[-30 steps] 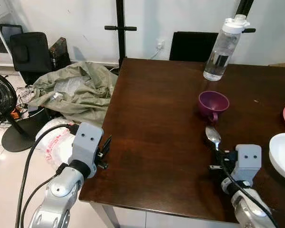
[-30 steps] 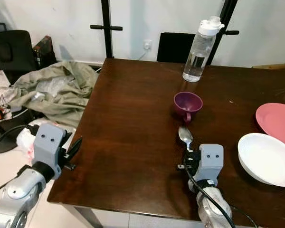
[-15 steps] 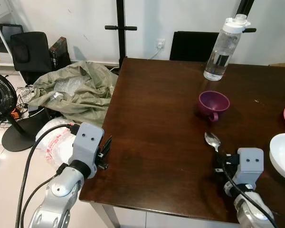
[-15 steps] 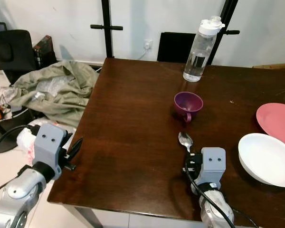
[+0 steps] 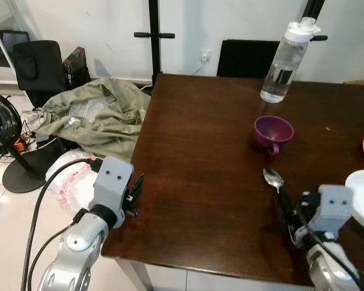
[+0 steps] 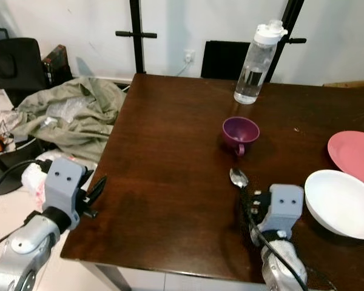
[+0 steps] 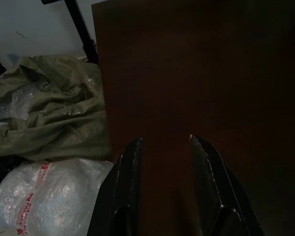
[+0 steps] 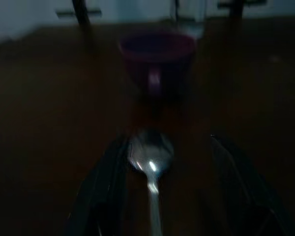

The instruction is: Setting the table

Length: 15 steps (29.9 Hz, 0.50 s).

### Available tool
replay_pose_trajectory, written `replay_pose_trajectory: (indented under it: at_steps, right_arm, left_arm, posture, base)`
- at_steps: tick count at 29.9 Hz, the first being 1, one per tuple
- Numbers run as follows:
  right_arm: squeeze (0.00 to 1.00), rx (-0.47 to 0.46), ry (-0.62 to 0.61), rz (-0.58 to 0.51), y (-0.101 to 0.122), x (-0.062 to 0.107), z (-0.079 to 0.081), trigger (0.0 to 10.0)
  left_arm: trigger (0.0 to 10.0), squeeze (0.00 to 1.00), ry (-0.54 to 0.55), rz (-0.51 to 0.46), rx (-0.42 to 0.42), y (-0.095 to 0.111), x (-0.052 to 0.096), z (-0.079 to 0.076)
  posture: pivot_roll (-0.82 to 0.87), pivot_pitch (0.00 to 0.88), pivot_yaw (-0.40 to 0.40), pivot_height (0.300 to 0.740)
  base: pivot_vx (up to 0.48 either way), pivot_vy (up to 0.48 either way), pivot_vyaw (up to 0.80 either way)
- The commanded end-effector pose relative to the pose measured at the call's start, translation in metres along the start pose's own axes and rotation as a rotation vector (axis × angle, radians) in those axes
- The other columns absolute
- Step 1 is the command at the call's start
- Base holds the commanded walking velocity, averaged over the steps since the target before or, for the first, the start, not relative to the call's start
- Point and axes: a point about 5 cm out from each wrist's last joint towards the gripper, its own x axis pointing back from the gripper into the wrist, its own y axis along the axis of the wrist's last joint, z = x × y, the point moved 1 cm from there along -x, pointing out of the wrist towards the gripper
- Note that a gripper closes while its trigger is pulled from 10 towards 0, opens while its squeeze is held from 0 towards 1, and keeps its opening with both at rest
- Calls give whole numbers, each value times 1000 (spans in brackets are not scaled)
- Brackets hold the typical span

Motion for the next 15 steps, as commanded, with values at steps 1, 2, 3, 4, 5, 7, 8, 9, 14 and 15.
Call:
replay_pose_trajectory:
  at_steps: [1,2,3,4,5,7,8,9,14,15]
  right_arm:
    - [0,-31,12,-22,9,3,1,10000]
    - [0,-43,29,-57,19,2,5,10000]
    - [0,-48,43,-81,26,1,8,10000]
    - [0,-48,43,-81,26,1,8,10000]
    - [0,-47,57,-103,34,0,11,10000]
    - [0,-49,70,-148,48,-1,16,10000]
    - [0,-50,74,-164,53,-1,18,10000]
    - [0,-50,74,-164,53,-1,18,10000]
    - [0,-46,137,-277,86,0,43,10000]
    - [0,-46,137,-277,86,0,43,10000]
  left_arm:
    - [10000,0,-11,15,6,-5,-1,-3]
    - [10000,0,-14,9,10,-5,-4,-5]
    - [10000,0,-16,2,14,-4,-6,-6]
    - [10000,0,-16,2,14,-4,-6,-6]
    - [10000,0,-19,-4,17,-4,-9,-7]
    - [10000,0,-23,-15,23,-2,-13,-10]
    - [10000,0,-24,-19,25,-2,-15,-11]
    - [10000,0,-24,-19,25,-2,-15,-11]
    - [10000,0,-32,-44,22,1,-22,-16]
    - [10000,0,-32,-44,22,1,-22,-16]
  posture:
    - [45,174,116,740]
    - [32,160,117,740]
    - [29,158,117,740]
    - [29,158,117,740]
    - [23,151,117,740]
    - [9,130,118,740]
    - [5,123,119,740]
    - [5,123,119,740]
    - [-11,94,121,740]
    - [-11,94,121,740]
  base:
    - [0,0,0]
    - [0,0,0]
    - [0,0,0]
    - [0,0,0]
    - [0,0,0]
    - [0,0,0]
    - [0,0,0]
    - [0,0,0]
    - [0,0,0]
    - [0,0,0]
